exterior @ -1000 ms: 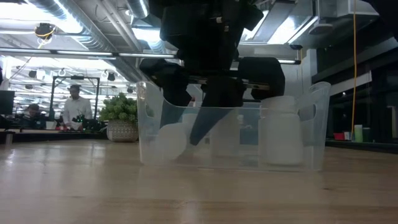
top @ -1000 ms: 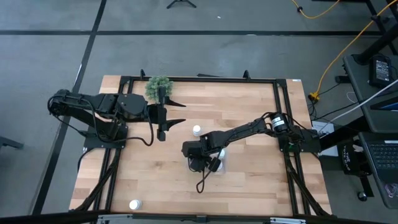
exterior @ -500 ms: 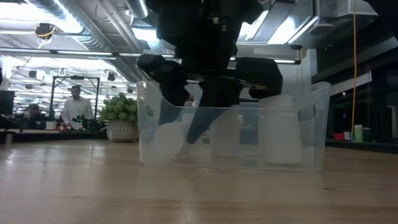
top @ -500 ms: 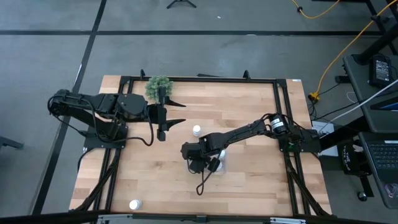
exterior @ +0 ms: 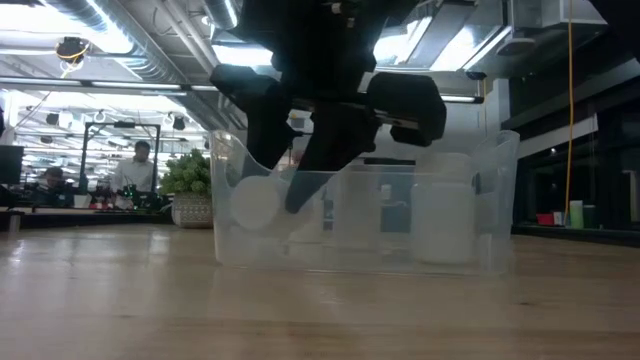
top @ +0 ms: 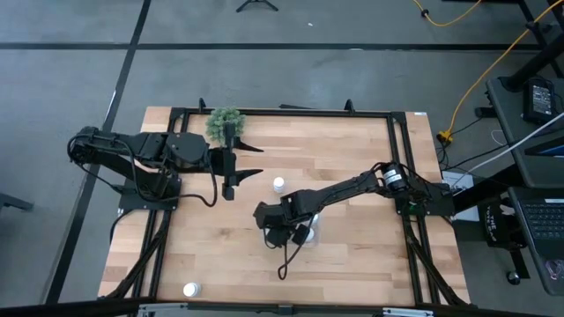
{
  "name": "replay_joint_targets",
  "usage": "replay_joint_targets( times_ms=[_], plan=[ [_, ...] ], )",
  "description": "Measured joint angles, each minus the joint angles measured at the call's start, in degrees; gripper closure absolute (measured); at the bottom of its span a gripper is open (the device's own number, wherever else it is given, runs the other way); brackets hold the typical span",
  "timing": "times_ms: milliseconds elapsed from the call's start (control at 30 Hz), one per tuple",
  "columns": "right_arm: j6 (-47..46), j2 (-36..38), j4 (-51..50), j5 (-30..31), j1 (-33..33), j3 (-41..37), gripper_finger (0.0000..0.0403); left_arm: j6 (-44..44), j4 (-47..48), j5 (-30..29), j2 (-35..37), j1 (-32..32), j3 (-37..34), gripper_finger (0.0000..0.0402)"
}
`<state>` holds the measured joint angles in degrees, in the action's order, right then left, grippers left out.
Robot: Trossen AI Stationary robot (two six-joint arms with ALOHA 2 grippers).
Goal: Pick and place pill bottles into a basket
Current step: Adjust the white medicine bottle on the transparent bin
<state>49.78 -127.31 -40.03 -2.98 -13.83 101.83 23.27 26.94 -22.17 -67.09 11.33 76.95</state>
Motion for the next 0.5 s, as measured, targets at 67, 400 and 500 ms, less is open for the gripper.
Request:
replay_joint_targets(
  times_ms=[67,400,500],
  plan=[
    [0.0,0.0,-0.4,1.0,-0.2,0.0,0.0229,0.0,0.0,0.0,0.0,0.0,0.0,0.018],
    [0.0,0.1,-2.4,4.0,-0.3,0.1,0.0229,0.0,0.0,0.8,0.0,0.0,0.0,0.018],
    [0.0,0.1,-4.3,4.8,-0.3,1.7,0.0229,0.0,0.0,0.9,0.0,0.0,0.0,0.018]
  ],
)
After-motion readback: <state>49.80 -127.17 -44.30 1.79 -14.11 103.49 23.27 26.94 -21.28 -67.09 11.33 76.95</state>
